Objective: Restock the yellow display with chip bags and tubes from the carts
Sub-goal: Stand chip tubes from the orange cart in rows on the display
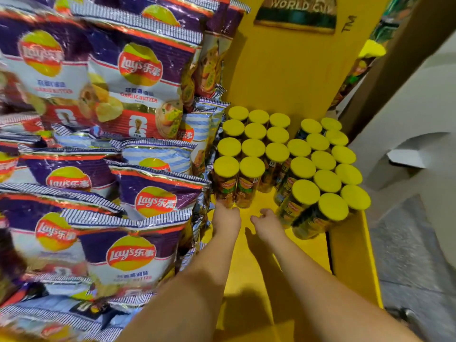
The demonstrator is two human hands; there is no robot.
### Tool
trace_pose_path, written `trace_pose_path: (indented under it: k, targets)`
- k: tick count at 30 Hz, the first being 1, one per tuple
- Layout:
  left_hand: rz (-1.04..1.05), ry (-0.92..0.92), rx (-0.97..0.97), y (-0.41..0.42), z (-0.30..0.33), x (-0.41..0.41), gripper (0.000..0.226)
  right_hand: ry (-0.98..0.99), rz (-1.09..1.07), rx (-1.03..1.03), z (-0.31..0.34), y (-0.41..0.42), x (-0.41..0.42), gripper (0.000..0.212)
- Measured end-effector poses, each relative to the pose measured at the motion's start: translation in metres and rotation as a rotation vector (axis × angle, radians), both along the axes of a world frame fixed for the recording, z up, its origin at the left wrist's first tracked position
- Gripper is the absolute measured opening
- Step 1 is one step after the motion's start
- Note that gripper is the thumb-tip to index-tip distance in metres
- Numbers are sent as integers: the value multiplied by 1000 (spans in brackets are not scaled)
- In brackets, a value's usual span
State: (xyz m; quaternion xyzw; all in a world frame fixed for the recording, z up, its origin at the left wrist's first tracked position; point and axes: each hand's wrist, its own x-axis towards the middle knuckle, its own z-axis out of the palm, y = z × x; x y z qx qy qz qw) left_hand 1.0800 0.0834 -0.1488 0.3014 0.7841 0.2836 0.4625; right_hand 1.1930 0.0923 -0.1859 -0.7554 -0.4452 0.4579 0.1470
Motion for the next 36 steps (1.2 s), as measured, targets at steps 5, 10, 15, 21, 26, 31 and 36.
trace_pose_path:
  k: [5,10,15,21,26,31,36]
  targets:
    - [-209,-41,62,-61,52,7,29,70,-91,91,69,-83,18,24]
    - [-452,-65,158,-130,93,27,21,153,-206,169,117,-178,51,16]
    - [-684,-74,251,-186,118,69,10,133,-299,263,150,-268,92,11]
    - [-1014,-70,373,-245,145,146,6,-28,-415,302,169,-366,153,6]
    - [-1269,-86,407,-300,149,217,5,-106,-524,303,170,-442,200,9]
    - [-1493,-98,348,-354,142,295,2,-139,-646,227,155,-518,256,12]
    - [-1601,-67,249,-401,126,375,2,-133,-812,107,126,-580,328,15]
